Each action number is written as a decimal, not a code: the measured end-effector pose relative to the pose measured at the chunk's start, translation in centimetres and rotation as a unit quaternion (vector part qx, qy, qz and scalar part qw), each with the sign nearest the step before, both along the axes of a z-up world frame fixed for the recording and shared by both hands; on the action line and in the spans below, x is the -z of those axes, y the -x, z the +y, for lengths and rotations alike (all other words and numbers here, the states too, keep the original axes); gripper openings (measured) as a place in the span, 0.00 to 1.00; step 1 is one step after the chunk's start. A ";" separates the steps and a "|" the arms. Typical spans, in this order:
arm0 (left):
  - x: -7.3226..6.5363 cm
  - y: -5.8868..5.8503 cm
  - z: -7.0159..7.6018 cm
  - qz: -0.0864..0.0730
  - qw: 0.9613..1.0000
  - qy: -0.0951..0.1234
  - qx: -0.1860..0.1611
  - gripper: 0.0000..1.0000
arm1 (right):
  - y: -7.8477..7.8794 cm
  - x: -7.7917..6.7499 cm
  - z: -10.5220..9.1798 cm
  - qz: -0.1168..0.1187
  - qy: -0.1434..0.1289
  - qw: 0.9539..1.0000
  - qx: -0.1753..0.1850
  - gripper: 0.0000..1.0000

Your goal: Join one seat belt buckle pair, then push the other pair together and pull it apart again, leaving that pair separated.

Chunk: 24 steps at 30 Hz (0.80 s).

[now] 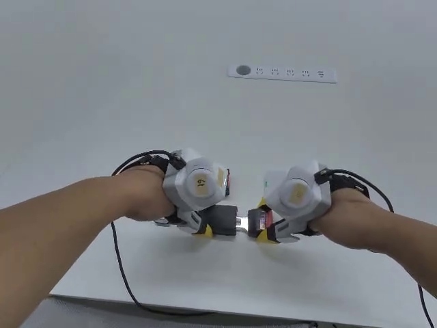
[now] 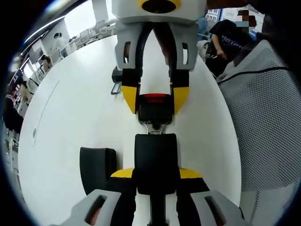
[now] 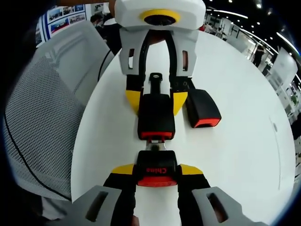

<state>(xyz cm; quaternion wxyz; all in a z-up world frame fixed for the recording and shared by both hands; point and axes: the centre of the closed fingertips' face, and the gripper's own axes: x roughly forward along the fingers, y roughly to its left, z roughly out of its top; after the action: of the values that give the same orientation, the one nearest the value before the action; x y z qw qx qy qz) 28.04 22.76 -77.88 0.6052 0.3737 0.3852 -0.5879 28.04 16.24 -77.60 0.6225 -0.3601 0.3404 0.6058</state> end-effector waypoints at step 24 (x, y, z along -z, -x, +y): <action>0.2 0.1 0.0 -0.001 1.000 0.001 -0.002 0.33 | 0.1 0.2 1.3 0.000 -0.018 1.000 0.015 0.30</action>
<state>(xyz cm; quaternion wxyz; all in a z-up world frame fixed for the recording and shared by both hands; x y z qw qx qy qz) 27.96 22.72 -78.09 0.6076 0.3726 0.3846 -0.5865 27.93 17.57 -77.81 0.6373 -0.3438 0.3352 0.6027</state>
